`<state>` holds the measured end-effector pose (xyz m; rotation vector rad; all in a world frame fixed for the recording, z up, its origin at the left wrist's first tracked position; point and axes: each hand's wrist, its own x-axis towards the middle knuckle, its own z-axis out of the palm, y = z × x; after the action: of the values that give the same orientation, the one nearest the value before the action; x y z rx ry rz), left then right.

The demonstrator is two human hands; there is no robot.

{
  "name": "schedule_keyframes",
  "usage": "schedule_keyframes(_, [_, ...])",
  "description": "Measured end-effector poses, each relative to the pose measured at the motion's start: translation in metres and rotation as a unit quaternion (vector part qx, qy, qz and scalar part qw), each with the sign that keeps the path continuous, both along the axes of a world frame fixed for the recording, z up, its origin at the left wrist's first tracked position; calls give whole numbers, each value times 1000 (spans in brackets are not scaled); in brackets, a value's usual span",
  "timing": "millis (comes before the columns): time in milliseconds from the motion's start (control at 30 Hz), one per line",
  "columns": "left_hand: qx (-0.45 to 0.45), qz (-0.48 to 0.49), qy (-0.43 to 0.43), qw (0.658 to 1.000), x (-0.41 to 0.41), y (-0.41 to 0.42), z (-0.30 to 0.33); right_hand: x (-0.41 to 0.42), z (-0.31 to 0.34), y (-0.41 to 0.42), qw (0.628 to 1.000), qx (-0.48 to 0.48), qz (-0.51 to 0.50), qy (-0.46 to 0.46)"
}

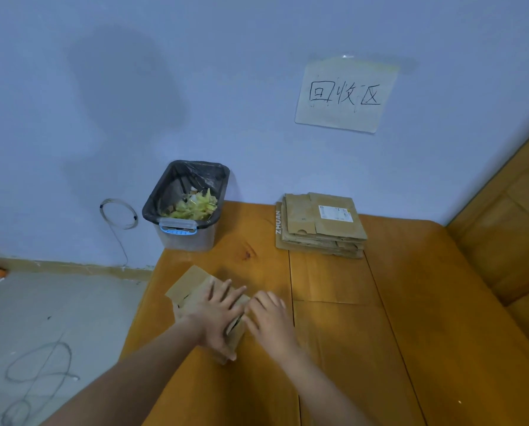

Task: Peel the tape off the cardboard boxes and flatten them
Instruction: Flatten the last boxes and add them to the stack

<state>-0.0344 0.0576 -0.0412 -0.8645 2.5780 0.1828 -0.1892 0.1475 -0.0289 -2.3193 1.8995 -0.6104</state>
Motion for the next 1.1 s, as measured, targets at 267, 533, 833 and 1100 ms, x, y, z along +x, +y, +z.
schedule_keyframes(267, [22,120,225,967,-2,1,6,-16,4,-16,986,-56,-87,-134])
schedule_keyframes(533, [165,173,418,877,-14,17,0,-19,8,-29,959,41,-90,-264])
schedule_keyframes(833, [234,233,372,867,23,36,-38,29,-23,-24,940,119,-171,-271])
schedule_keyframes(1100, [252,218,350,875,28,29,-48,19,-21,-20,908,79,-246,-330])
